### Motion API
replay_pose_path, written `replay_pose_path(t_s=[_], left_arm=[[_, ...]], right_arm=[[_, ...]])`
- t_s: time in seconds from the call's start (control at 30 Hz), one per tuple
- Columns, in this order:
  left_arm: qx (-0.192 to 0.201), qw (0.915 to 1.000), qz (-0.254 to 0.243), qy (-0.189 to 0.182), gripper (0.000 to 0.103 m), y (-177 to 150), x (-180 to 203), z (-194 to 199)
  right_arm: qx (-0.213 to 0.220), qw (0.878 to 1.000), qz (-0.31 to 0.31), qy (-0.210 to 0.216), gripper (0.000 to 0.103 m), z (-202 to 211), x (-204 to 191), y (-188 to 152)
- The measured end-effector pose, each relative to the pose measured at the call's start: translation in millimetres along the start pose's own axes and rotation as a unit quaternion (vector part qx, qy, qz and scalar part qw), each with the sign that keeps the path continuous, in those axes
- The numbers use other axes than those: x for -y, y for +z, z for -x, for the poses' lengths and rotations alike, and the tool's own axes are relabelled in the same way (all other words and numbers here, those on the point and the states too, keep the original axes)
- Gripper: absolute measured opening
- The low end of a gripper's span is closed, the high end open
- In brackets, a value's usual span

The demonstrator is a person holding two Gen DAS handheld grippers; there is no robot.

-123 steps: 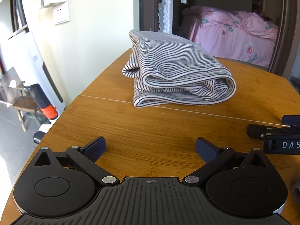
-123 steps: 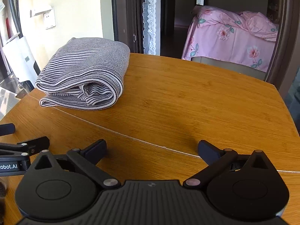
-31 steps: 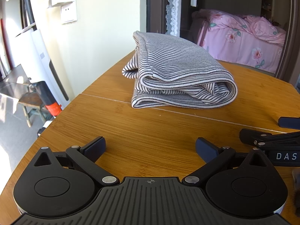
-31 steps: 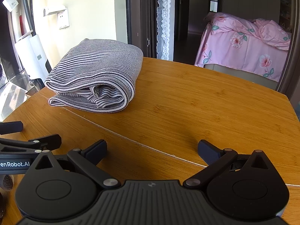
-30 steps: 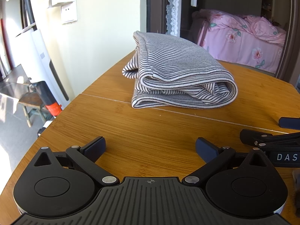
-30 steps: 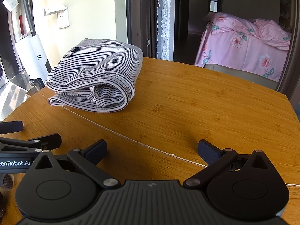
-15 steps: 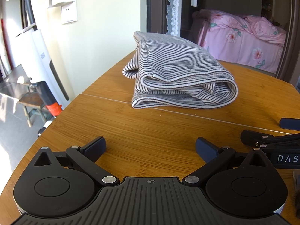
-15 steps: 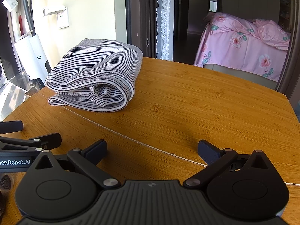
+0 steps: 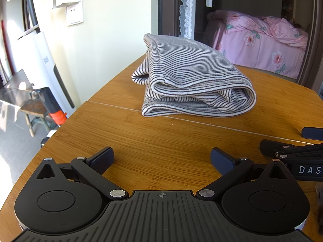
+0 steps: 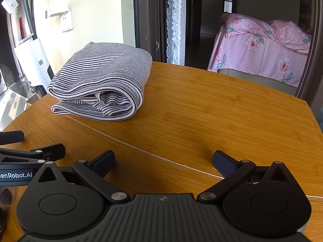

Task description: Fold clothes

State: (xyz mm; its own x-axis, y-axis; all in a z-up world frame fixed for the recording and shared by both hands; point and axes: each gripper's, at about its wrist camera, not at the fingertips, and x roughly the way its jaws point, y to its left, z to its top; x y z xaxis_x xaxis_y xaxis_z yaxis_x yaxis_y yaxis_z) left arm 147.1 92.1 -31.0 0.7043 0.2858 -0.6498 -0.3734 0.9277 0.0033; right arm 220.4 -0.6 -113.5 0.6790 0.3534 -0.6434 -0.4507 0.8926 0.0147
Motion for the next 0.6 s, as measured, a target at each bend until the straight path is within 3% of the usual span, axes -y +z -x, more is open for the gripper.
replay_pose_path(t_s=[0.6], left_arm=[[0.000,1.0000,0.000,0.000,0.103,-0.2,0.1,0.1]], right_arm=[[0.000,1.000,-0.001,-0.002,0.103,-0.4,-0.9,-0.5]])
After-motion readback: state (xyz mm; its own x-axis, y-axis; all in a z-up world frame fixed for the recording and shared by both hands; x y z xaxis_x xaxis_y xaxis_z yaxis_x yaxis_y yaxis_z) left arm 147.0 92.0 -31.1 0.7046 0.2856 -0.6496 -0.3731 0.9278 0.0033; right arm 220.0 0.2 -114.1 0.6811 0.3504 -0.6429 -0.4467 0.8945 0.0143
